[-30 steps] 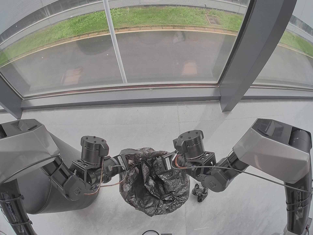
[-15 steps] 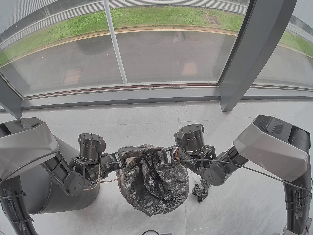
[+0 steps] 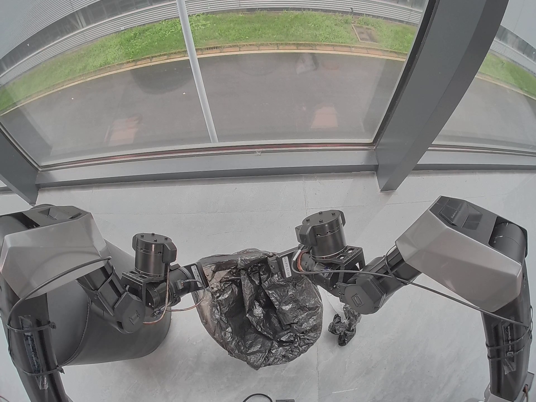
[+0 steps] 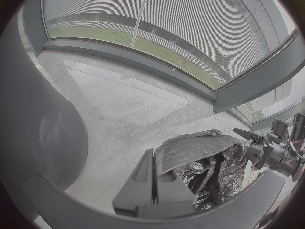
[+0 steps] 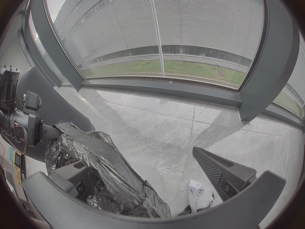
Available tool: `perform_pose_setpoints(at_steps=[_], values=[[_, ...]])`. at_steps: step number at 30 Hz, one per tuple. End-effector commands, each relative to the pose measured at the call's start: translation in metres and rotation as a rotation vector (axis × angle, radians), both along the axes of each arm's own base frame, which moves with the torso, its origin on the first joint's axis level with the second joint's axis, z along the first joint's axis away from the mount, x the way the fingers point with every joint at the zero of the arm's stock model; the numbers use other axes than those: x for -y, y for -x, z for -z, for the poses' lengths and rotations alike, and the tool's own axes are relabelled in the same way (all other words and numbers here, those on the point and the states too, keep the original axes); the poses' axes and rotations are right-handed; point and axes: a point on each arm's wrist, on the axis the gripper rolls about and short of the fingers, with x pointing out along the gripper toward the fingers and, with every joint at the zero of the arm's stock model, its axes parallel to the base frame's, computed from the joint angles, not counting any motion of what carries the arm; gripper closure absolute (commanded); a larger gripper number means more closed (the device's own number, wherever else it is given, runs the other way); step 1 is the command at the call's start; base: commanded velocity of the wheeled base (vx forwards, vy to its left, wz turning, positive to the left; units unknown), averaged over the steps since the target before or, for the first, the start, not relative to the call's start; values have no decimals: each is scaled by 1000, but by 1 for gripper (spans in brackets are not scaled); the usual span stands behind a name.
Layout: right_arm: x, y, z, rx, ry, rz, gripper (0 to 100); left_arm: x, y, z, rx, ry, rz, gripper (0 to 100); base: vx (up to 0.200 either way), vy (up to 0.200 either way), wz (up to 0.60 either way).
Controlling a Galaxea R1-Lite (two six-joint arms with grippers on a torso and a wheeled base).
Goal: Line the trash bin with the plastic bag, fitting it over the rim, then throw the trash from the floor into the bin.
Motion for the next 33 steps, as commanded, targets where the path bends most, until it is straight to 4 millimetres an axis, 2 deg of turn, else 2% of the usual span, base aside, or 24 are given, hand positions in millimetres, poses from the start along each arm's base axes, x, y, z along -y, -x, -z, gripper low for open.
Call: perform_pose_setpoints(at_steps=[1, 25, 26, 33], values=[[-1, 0, 0, 2, -3, -1, 0, 0, -2, 13, -14, -8, 1, 100, 0, 0, 0], [1, -1, -4, 9, -10, 4, 0, 8, 4, 12, 10, -37, 36, 100, 0, 0, 0], [1, -1, -4, 9, -10, 3, 0, 9, 5, 13, 6, -39, 37, 0, 0, 0, 0], [1, -1, -6, 11, -12, 4, 0, 8, 6, 13, 11, -45, 44, 0, 0, 0, 0]])
